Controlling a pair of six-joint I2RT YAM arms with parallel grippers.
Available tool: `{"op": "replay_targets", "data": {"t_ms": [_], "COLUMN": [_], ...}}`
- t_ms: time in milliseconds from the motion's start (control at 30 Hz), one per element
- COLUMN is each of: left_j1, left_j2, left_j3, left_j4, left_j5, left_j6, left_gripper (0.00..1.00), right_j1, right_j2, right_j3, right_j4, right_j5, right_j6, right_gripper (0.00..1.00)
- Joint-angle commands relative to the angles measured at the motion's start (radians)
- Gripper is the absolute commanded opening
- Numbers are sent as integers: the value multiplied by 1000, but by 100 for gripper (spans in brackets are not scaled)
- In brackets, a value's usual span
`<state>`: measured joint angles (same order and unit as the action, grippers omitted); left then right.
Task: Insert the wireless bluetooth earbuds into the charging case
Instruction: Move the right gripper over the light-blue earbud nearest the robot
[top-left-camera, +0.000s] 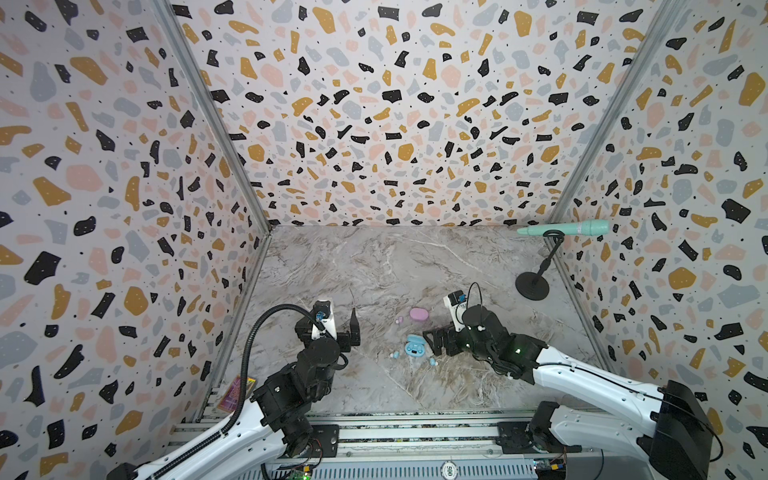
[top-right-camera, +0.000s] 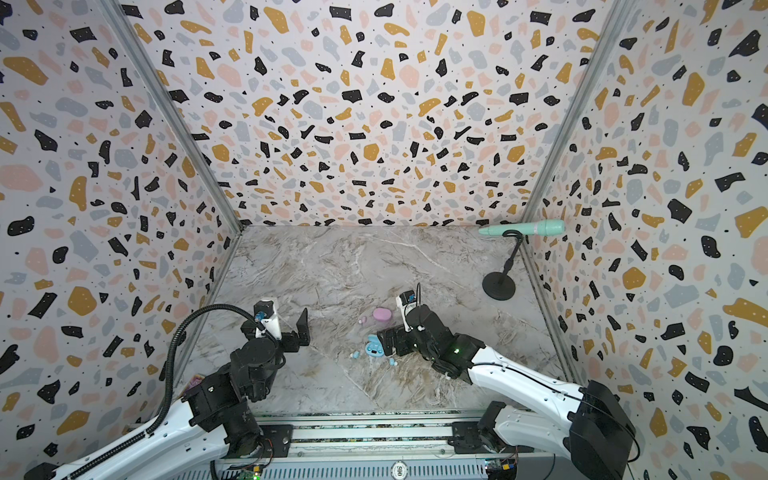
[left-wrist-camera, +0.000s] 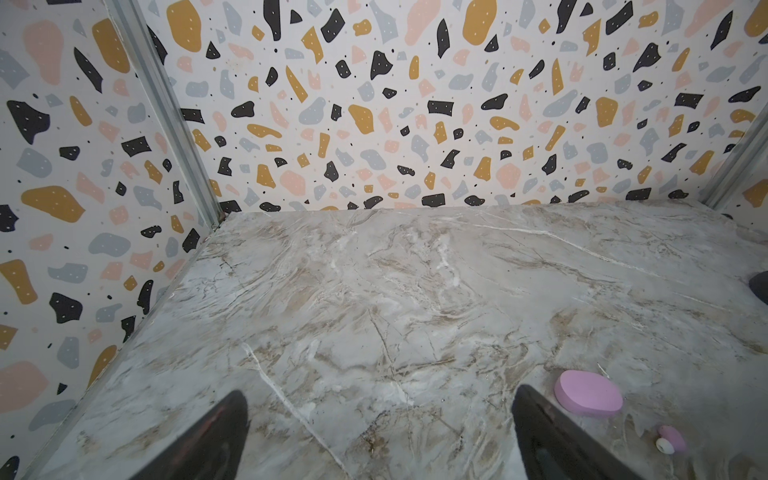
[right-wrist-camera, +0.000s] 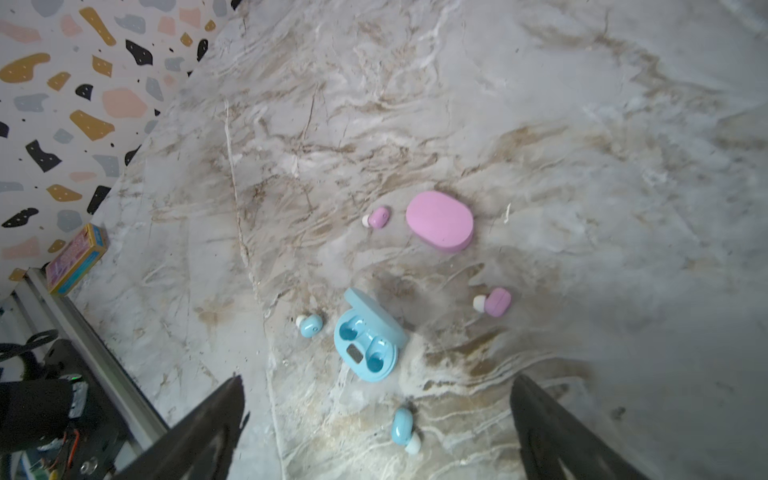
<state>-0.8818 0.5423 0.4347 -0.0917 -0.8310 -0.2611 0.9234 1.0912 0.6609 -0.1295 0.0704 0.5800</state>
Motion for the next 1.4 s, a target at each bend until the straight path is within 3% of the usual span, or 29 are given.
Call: {"op": "replay_targets", "data": {"t_ms": [0,300,567,733,1000,1367], "left_j1": [5,10,10,10,10,9], "left_j2": [-20,89,263,248,189,171], "left_j3": [10,102,246,157,129,130], "left_j4": [45,-96,-299,-214,-165,-170], "left_j5": [-58,-47,53,37,99,95], "left_j6": [11,-47,-104,-81,-62,-62], "left_gripper": [100,100,100,100,100,100], "right_j1": [73,157,180,180,179,161], "right_j2": [-7,116,214,246,304,335], "right_j3": [7,49,73,74,82,112], "right_j4": [-88,-139,-130,-119,-100,-117], "right_j5": [71,79,73,73,76,106], "right_j6": [119,190,196,183,160,133], "right_gripper": [100,89,81,73,67,60]}}
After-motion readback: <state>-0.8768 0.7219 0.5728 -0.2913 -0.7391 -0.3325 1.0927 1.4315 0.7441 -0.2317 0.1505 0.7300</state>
